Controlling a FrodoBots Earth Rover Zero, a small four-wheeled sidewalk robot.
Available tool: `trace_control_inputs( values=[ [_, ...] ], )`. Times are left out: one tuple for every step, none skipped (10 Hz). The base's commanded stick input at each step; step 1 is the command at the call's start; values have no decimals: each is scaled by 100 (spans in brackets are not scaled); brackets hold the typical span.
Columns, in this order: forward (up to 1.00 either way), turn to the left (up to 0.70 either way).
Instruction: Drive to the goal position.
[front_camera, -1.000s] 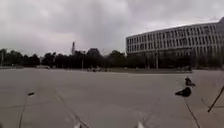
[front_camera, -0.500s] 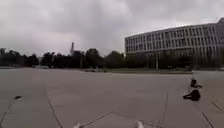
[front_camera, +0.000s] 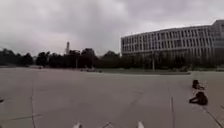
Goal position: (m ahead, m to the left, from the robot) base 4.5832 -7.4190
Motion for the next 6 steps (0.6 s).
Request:
trace_control_inputs(
  values=[
    [70, -14],
    [70, -14],
    [70, -14],
    [70, -14],
    [70, -14],
    [70, -14]
  ],
)
